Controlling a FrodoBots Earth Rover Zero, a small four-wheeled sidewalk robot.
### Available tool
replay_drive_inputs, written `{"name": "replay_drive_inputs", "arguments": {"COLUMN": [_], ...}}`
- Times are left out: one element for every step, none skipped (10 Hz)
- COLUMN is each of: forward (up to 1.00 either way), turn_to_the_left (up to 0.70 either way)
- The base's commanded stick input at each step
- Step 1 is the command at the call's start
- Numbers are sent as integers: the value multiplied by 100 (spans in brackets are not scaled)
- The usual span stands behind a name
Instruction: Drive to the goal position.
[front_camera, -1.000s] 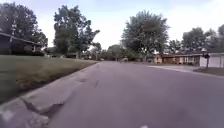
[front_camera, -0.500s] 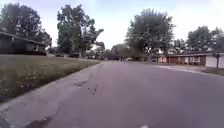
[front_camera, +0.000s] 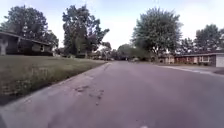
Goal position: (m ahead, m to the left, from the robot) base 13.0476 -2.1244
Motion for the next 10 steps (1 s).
{"name": "replay_drive_inputs", "arguments": {"forward": [100,100,100,100,100,100,100,100,100,100], "turn_to_the_left": [0,0,0,0,0,0,0,0,0,0]}}
